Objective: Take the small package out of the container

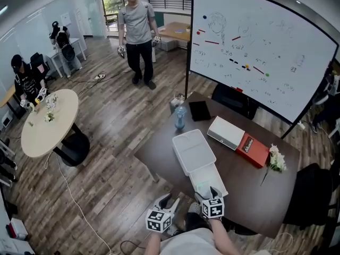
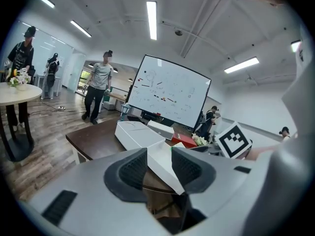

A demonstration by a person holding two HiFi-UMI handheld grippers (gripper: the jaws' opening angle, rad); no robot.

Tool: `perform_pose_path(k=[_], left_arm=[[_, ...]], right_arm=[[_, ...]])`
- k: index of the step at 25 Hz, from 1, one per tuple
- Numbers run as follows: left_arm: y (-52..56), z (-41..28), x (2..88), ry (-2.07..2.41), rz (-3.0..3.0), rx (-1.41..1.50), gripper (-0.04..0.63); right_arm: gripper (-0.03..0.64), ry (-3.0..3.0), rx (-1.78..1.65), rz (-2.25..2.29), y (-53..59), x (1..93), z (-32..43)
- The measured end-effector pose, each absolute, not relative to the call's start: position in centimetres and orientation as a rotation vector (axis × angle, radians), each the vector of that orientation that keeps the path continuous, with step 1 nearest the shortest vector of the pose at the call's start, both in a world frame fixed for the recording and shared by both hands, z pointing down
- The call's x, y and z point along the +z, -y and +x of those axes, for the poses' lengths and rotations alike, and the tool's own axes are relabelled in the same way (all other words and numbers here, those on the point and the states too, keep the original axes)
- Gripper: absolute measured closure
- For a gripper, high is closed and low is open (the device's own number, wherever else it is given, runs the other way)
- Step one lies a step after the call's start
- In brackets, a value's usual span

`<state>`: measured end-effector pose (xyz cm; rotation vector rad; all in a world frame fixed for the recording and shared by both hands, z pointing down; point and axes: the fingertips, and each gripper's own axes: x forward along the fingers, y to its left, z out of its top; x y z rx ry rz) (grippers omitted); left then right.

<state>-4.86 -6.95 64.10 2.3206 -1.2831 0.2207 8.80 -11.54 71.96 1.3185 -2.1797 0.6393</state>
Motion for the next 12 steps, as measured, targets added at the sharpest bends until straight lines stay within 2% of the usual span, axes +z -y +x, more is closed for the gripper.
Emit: perform_pose_path(k=[12], left_arm=[[8.1, -6.5, 64.6, 1.330, 2.265, 0.212, 0.457]], right_arm=[[0.267, 2.213, 0.683, 1.302, 10.1, 72.0, 9.3]])
